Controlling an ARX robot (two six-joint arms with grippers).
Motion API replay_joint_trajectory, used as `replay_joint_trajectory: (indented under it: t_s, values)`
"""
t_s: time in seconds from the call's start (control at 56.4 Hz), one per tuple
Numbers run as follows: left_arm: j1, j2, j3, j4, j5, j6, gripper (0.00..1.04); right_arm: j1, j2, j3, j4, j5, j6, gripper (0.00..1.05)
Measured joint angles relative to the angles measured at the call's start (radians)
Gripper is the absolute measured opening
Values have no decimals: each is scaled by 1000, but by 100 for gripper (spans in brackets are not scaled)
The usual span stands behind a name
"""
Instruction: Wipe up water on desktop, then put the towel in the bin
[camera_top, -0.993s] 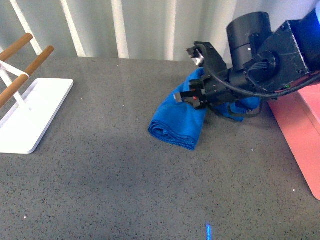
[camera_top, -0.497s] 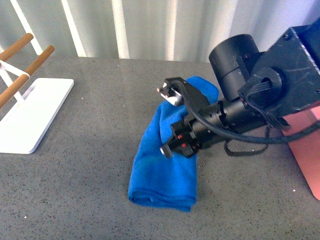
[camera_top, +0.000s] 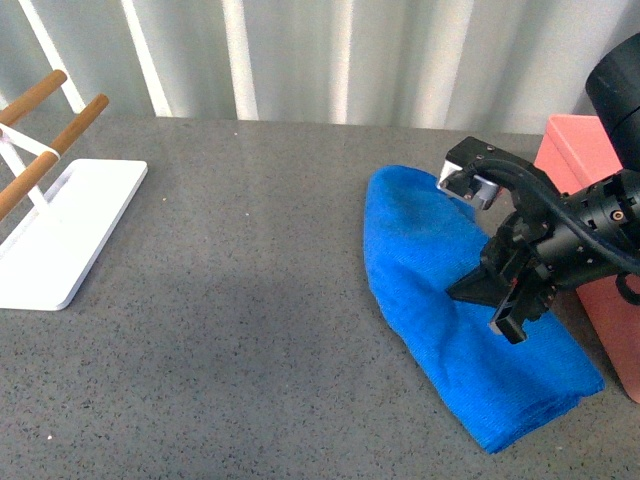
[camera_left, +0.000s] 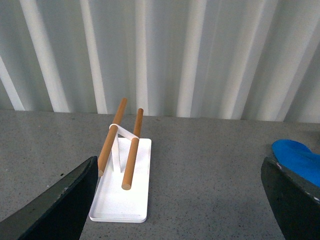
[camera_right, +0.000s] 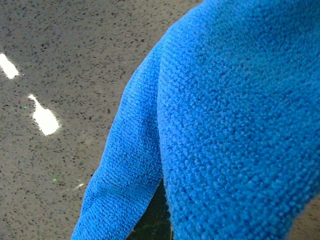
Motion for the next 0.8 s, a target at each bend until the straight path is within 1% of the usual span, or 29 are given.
replay_joint_trajectory:
  t_s: [0.213, 0.373, 0.461, 0.603, 0.71, 0.798]
  values:
    - [0, 0, 0, 0, 0, 0, 98, -15, -21, 49, 12, 78, -48, 3]
    - [0, 0, 0, 0, 0, 0, 98, -21, -61, 136, 1, 157, -83, 3]
    - [0, 0, 0, 0, 0, 0, 98, -32, -92, 194, -6, 181, -88, 3]
    - [0, 0, 0, 0, 0, 0, 98, -76, -171, 302, -15, 179, -63, 3]
    - [0, 0, 0, 0, 0, 0, 98, -131, -248, 349, -22, 172, -42, 3]
    - [0, 0, 0, 0, 0, 0, 98, -187, -300, 358, -29, 174, -51, 3]
